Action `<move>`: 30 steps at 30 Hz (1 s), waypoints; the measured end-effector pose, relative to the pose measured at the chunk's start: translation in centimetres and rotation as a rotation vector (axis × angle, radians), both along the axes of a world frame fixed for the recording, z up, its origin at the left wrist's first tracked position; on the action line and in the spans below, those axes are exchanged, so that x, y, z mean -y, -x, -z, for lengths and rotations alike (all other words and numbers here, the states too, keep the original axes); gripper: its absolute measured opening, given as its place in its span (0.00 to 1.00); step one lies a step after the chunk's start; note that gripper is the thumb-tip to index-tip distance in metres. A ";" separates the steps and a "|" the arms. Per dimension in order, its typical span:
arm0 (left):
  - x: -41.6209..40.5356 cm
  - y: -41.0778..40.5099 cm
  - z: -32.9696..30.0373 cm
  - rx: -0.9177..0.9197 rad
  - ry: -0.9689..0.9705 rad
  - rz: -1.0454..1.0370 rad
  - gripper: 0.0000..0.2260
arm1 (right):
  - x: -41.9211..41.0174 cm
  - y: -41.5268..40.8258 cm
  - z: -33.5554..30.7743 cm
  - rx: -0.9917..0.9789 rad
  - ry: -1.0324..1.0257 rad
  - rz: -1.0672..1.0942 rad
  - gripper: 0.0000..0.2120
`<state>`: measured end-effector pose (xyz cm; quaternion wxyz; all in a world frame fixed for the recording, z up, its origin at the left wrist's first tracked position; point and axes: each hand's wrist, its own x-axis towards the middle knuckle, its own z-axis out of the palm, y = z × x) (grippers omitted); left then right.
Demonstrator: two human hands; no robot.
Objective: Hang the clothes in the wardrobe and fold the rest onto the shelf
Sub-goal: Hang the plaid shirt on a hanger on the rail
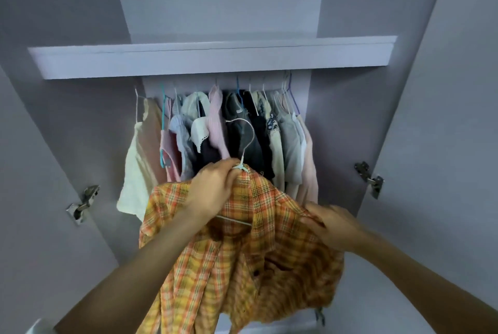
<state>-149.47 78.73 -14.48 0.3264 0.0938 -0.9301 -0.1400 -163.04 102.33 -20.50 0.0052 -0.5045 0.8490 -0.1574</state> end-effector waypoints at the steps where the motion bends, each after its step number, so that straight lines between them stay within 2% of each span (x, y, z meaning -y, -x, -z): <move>1: -0.9 1.4 0.4 0.030 -0.035 0.048 0.13 | -1.4 0.1 -0.2 0.015 -0.003 0.054 0.08; 4: -2.6 4.6 1.5 0.140 -0.075 0.079 0.15 | -4.6 0.5 -1.2 -0.011 0.014 0.163 0.09; 8: -5.2 8.4 3.3 0.381 -0.065 0.122 0.16 | -9.6 0.5 -1.1 -0.099 -0.110 0.392 0.13; 11: -6.4 10.1 4.3 0.612 -0.031 0.153 0.14 | -11.9 -0.1 -1.3 -0.039 -0.225 0.607 0.13; 14: -7.3 11.5 5.0 0.713 -0.006 0.193 0.17 | -13.6 -0.4 -1.9 0.004 -0.314 0.799 0.15; 17: -7.7 12.4 5.6 0.745 0.000 0.209 0.18 | -13.7 -0.6 -2.9 0.017 -0.322 0.942 0.16; 20: -7.9 12.9 5.8 0.765 0.028 0.220 0.18 | -12.6 -0.7 -3.9 -0.051 -0.318 1.030 0.14; 25: -7.2 13.2 5.6 0.737 0.096 0.256 0.17 | -10.1 -0.3 -5.1 -0.111 -0.246 1.091 0.13; 30: -5.9 14.8 4.1 0.656 0.163 0.270 0.16 | -7.6 2.1 -5.5 -0.199 -0.045 1.066 0.11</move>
